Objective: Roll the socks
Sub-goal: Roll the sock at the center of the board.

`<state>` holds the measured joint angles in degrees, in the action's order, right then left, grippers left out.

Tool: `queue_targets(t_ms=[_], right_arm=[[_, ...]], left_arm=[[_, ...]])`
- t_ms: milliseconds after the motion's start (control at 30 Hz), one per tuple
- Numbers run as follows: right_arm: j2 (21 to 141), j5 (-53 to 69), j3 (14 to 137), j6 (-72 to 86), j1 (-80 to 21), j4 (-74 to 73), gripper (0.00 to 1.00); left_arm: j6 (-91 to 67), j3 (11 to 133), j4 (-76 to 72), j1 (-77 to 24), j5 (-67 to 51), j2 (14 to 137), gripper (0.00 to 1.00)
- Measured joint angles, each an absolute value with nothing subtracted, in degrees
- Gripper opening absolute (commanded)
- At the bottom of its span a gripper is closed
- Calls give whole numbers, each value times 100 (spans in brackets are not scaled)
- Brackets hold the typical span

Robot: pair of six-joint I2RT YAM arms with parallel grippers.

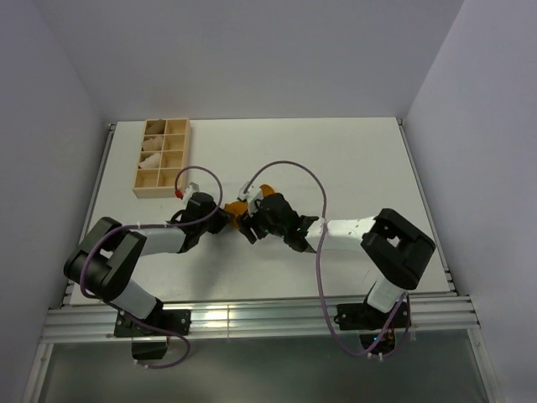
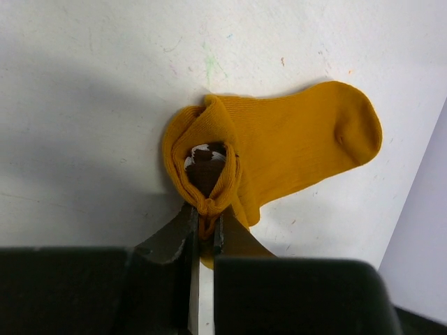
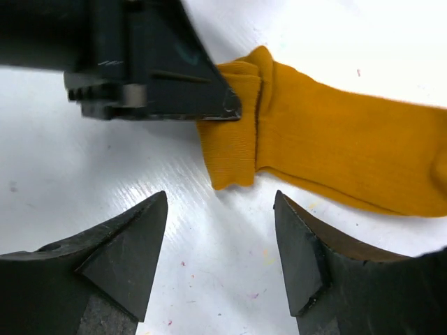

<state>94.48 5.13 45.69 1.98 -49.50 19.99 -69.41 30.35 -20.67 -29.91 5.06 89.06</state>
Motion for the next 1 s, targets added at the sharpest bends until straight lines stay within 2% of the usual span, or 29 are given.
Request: queue_targets(t_ms=[333, 467, 867, 967, 1000], right_arm=[[9937, -1361, 4770, -1243, -5940, 1931, 72], [10368, -1817, 4910, -1632, -6154, 1959, 68], [11021, -2399, 5323, -2248, -6313, 2335, 50], [11104, -2423, 5369, -2294, -6313, 2381, 41], [11137, -2436, 5395, -2305, -6313, 2386, 34]], left_arm=[[-6810, 3162, -1831, -2936, 274, 8912, 0], [-6807, 3186, -1774, -2928, 233, 8914, 0], [-6812, 3186, -1743, -2893, 86, 8914, 0], [-6812, 3186, -1728, -2886, 67, 8908, 0], [-6812, 3186, -1728, -2882, 56, 8908, 0]])
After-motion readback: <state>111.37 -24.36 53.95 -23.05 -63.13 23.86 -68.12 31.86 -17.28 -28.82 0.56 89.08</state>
